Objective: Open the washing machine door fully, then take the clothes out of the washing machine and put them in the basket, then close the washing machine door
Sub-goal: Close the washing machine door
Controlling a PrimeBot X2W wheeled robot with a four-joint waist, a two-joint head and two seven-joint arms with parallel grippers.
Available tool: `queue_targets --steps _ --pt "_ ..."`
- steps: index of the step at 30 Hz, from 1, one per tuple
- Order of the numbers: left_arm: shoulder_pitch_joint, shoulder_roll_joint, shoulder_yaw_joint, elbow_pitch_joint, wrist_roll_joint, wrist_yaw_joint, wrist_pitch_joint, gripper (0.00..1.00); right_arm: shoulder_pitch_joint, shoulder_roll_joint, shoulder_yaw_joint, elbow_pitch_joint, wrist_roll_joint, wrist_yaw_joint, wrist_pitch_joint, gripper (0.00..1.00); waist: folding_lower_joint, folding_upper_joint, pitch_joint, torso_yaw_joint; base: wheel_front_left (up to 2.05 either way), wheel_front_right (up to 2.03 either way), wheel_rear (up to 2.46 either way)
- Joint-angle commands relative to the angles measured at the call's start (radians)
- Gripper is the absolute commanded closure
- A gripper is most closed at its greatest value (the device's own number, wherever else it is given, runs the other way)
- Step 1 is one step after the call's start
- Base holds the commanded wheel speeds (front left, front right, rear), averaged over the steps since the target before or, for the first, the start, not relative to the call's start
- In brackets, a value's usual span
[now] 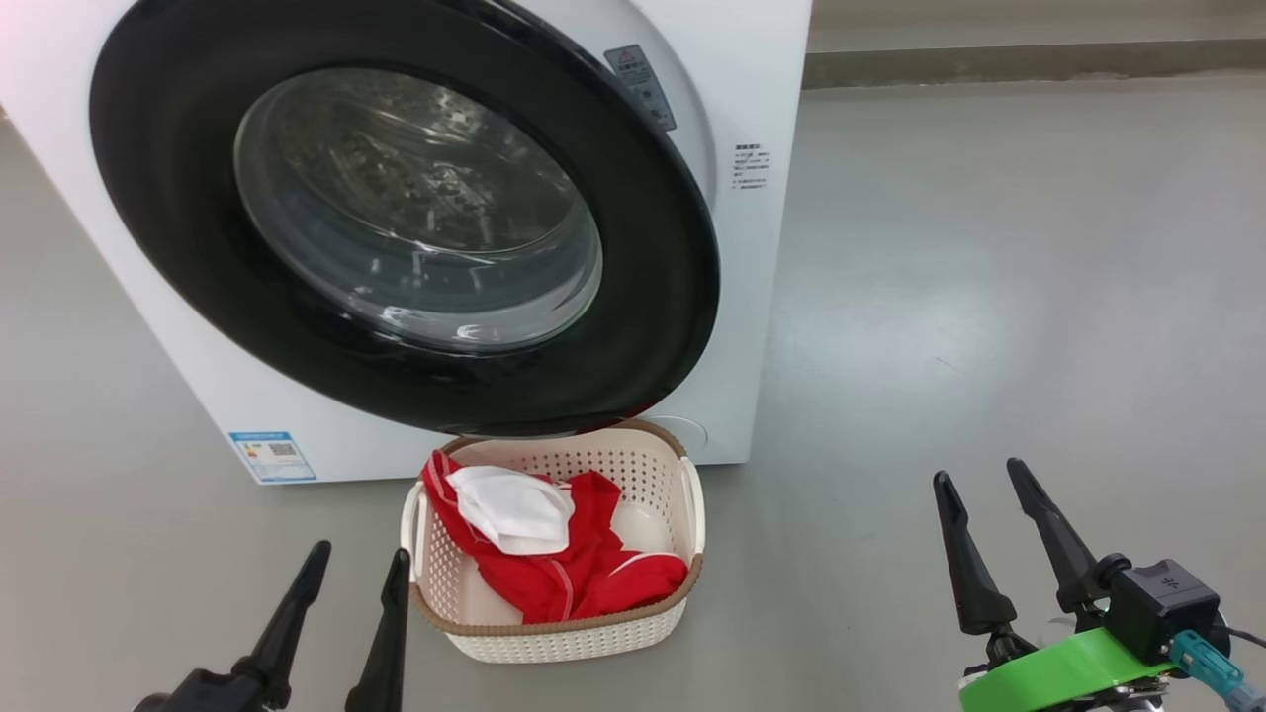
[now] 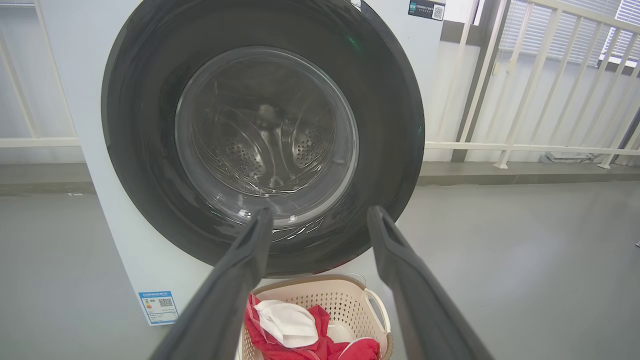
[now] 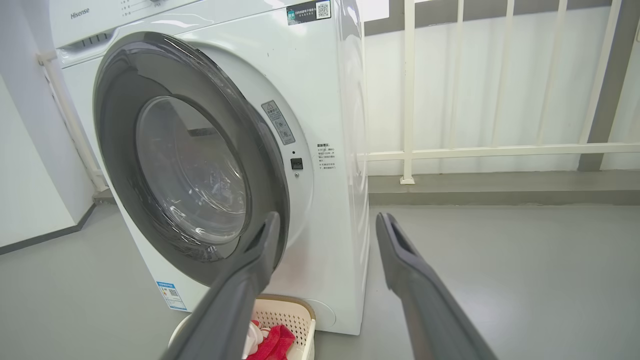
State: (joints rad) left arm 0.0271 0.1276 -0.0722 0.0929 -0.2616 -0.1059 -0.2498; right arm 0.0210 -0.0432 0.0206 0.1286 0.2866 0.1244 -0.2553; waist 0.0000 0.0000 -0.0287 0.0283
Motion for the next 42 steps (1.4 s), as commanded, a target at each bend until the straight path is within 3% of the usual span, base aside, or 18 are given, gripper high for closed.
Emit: queue_targets --steps 1,2,13,30,42 --pt "-0.025 0.002 0.035 -0.015 0.01 -0.005 -0.012 0.0 -0.014 -0.007 0.03 -0.015 -0.015 0.006 -0.006 0.75 0.0 0.0 0.003 0.011 0.0 0.0 0.0" --pt "-0.026 0.001 0.033 -0.009 0.011 -0.006 -0.012 0.0 -0.016 -0.007 0.03 -0.01 -0.017 0.006 -0.006 1.0 0.0 0.0 0.004 0.016 0.0 0.0 0.0" --pt "-0.042 0.003 0.025 0.002 0.006 -0.015 -0.012 0.0 -0.089 -0.007 0.069 0.052 -0.021 0.006 -0.006 1.0 0.0 0.0 0.039 0.07 0.0 0.0 0.0" --pt "-0.15 -0.028 -0.029 -0.014 0.009 -0.023 -0.012 0.0 -0.417 -0.008 0.142 0.242 -0.184 0.006 -0.006 1.0 0.0 0.0 0.235 0.209 0.0 0.0 0.0" --pt "-0.199 -0.049 -0.043 -0.006 0.005 -0.024 -0.012 0.0 -0.634 -0.025 0.14 0.339 -0.144 0.006 -0.006 1.0 0.0 0.0 0.316 0.262 0.0 0.0 0.0"
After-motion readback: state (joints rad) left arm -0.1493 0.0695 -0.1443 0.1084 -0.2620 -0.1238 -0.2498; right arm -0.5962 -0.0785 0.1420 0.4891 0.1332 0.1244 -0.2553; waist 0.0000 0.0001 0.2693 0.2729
